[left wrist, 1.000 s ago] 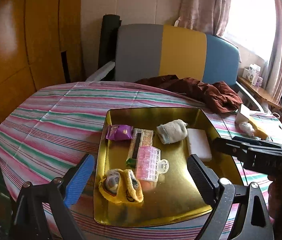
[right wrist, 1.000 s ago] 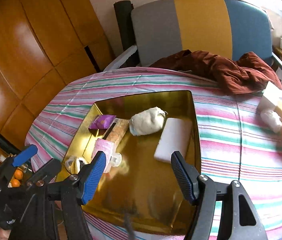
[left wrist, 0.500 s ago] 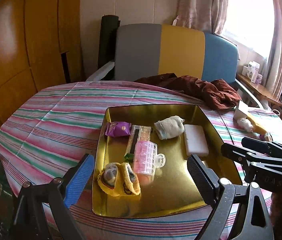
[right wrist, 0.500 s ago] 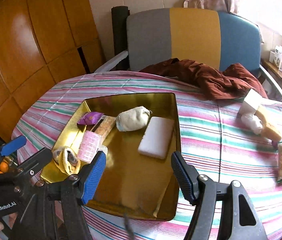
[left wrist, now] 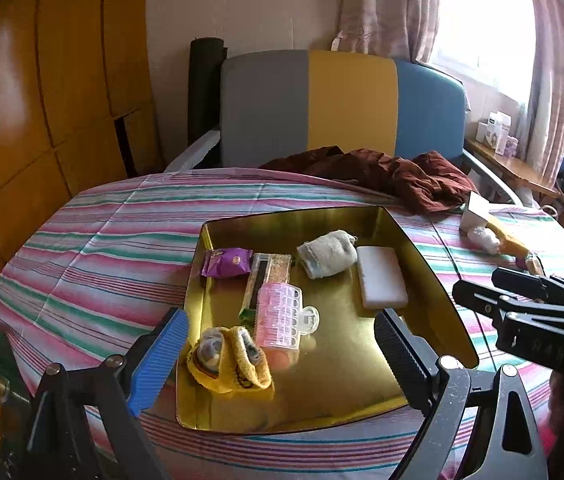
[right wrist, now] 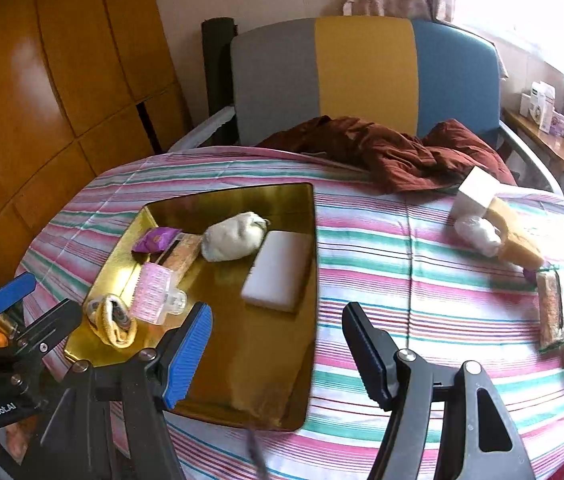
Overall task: Organize objects
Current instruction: 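Withdraw both grippers from the tray toward the remaining items, then grasp cracker pack with left gripper while right gripper grasps green-and-white box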
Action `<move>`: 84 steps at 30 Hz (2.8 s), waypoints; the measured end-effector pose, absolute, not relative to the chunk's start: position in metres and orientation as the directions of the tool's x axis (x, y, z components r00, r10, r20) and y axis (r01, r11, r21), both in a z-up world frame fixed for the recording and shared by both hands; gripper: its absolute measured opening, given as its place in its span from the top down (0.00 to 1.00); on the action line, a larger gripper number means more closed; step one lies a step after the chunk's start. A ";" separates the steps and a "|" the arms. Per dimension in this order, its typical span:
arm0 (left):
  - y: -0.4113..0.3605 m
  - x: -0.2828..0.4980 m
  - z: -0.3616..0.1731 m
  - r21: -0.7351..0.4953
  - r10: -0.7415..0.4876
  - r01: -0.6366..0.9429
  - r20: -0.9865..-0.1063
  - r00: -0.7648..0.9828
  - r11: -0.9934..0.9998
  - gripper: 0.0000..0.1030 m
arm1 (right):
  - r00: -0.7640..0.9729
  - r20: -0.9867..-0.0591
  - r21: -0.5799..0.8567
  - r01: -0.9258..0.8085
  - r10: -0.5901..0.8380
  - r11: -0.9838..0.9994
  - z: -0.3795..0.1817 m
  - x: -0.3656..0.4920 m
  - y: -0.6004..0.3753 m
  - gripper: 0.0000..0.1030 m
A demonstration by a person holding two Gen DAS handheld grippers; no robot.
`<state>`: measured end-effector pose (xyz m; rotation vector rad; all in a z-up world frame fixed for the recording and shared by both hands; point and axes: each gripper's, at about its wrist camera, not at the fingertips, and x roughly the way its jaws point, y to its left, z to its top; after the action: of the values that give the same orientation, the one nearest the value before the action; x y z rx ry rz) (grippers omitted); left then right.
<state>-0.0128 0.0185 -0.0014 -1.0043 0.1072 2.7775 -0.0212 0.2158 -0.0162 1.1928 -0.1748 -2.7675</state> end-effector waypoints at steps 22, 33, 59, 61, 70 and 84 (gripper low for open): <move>0.068 -0.009 -0.012 0.052 0.207 -0.326 -0.675 -0.708 -0.944 0.08 | -0.663 -0.749 0.212 -0.220 -0.014 -0.952 -0.029 -0.007 0.345 0.33; 0.094 -0.011 -0.021 0.040 0.268 -0.411 -0.701 -0.661 -0.911 0.08 | -0.639 -0.758 0.274 -0.498 0.135 -0.823 -0.021 0.029 0.467 0.33; 0.171 -0.019 -0.032 0.046 0.344 -0.563 -0.750 -0.565 -0.825 0.08 | -0.411 -0.910 0.292 -0.727 0.052 -0.621 -0.098 0.011 0.595 0.33; 0.176 -0.021 -0.033 0.044 0.348 -0.570 -0.753 -0.559 -0.821 0.08 | -0.410 -0.912 0.307 -0.726 0.029 -0.615 -0.105 0.010 0.596 0.33; 0.212 -0.026 -0.033 0.040 0.380 -0.619 -0.758 -0.530 -0.784 0.08 | -0.367 -0.929 0.256 -0.734 0.051 -0.629 -0.115 0.008 0.593 0.57; 0.302 -0.043 -0.046 -0.038 0.439 -0.696 -0.800 -0.409 -0.717 0.08 | -0.424 -0.902 0.294 -0.738 0.079 -0.608 -0.105 0.025 0.600 0.67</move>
<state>-0.0434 0.3021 -0.0456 -1.0937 0.3962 2.1438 0.0254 0.6004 -0.1047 1.7789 -1.3509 -2.9259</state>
